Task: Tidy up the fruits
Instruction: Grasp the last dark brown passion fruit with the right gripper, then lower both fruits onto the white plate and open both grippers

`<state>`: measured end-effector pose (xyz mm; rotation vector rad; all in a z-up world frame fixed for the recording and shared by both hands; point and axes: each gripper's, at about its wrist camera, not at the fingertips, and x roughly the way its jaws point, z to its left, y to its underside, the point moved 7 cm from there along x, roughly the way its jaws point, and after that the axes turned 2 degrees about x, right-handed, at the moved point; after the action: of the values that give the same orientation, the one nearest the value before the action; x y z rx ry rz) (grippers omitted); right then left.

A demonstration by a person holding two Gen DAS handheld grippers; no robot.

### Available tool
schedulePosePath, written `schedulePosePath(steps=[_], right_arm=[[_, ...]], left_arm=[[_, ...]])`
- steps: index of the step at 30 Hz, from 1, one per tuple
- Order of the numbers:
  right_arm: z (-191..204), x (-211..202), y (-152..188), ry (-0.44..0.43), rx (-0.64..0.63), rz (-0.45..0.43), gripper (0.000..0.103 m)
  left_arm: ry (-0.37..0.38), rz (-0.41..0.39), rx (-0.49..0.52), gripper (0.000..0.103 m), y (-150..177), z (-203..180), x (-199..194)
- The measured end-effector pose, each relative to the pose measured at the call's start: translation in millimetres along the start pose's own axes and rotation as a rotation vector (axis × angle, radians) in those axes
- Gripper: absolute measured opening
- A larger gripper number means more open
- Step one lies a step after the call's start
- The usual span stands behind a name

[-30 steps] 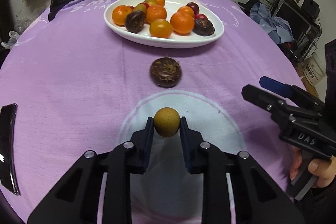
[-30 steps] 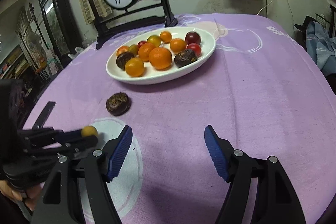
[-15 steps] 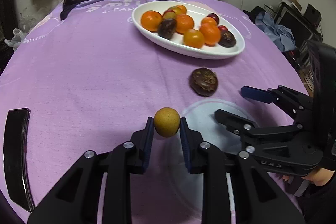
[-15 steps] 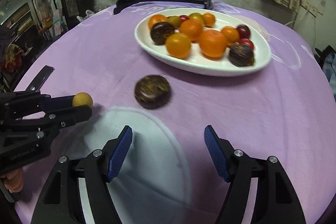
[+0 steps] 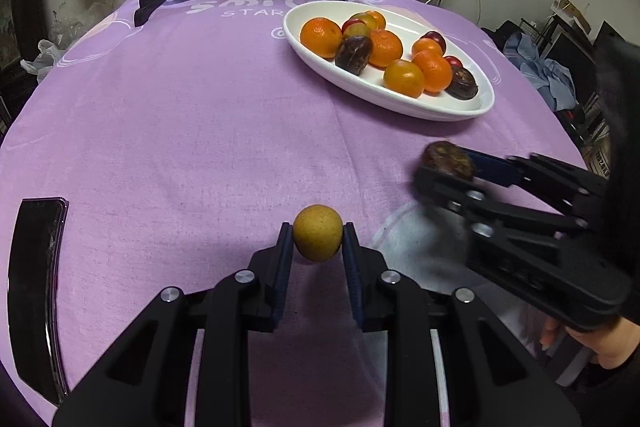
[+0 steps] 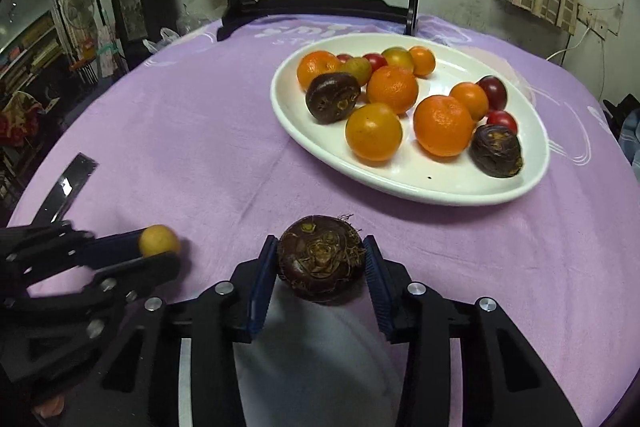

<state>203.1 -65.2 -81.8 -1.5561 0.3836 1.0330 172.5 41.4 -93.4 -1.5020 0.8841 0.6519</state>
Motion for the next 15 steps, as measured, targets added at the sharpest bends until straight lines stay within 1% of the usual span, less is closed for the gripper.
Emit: schedulePosePath(steps=[4, 9, 12, 15], right_arm=[[-22, -28, 12, -0.002, 0.032, -0.026, 0.044], [-64, -58, 19, 0.028, 0.087, -0.065, 0.044], [-82, -71, 15, 0.025, 0.112, -0.093, 0.044], [-91, -78, 5, 0.008, 0.126, -0.120, 0.043]], left_arm=[[-0.004, 0.002, 0.020, 0.024, 1, -7, -2], [0.020, -0.009, 0.076, 0.024, -2, -33, -12], [0.045, -0.002, 0.090, 0.024, -10, -47, -16], [0.042, -0.020, 0.116, 0.024, -31, -60, -20]])
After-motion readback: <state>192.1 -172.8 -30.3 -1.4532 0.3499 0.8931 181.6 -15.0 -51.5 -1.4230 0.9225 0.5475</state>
